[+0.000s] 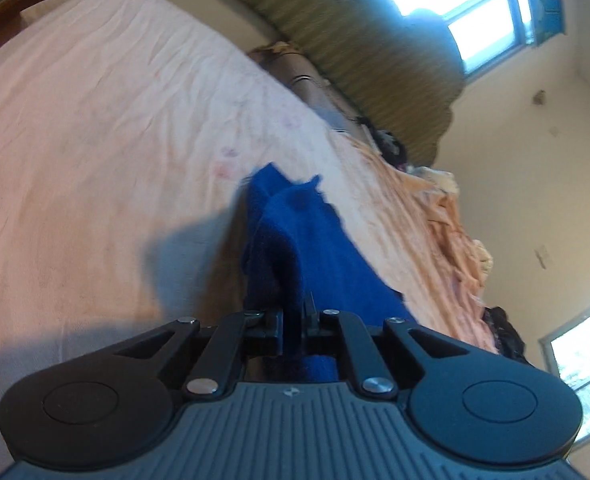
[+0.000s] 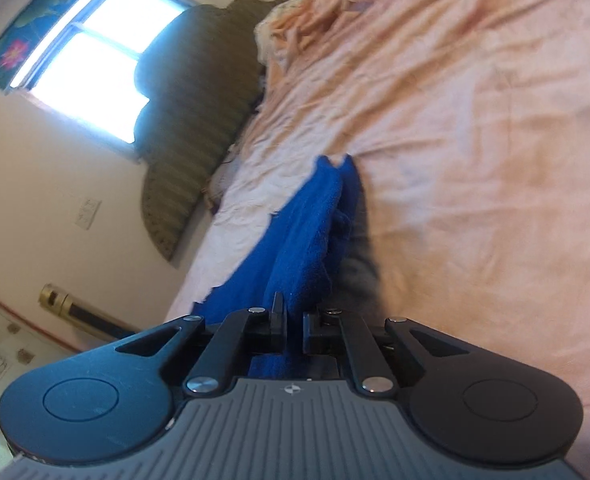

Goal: Fold small clothes

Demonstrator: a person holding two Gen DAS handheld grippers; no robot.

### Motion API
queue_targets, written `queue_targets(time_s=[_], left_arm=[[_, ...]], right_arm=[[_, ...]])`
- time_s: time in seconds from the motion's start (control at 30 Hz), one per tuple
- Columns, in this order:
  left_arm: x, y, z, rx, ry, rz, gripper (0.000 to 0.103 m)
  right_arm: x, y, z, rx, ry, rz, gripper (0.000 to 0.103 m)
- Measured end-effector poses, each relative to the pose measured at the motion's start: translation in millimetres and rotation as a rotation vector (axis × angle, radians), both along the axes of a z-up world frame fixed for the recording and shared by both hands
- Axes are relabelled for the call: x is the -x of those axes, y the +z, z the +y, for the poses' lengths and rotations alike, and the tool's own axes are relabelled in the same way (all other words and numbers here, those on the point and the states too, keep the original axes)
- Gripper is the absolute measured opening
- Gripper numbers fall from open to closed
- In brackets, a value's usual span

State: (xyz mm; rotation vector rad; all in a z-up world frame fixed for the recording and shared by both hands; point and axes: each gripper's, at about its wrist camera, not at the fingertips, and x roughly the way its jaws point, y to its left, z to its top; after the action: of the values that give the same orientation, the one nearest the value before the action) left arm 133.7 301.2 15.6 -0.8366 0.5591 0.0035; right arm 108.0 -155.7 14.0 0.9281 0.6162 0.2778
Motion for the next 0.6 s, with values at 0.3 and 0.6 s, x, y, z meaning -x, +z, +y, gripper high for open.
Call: queue_targets(time_s=[0.3,0.6], left_arm=[[92,6,24,0.031,-0.078,0.055,0.005],[127,7,23,-0.316,-0.262,0.072,0.011]], right_arm=[[90,2,-28,-0.018,0.097,0.067,0.011],[115,8,-51,0.225,-0.003,0.01,0.044]])
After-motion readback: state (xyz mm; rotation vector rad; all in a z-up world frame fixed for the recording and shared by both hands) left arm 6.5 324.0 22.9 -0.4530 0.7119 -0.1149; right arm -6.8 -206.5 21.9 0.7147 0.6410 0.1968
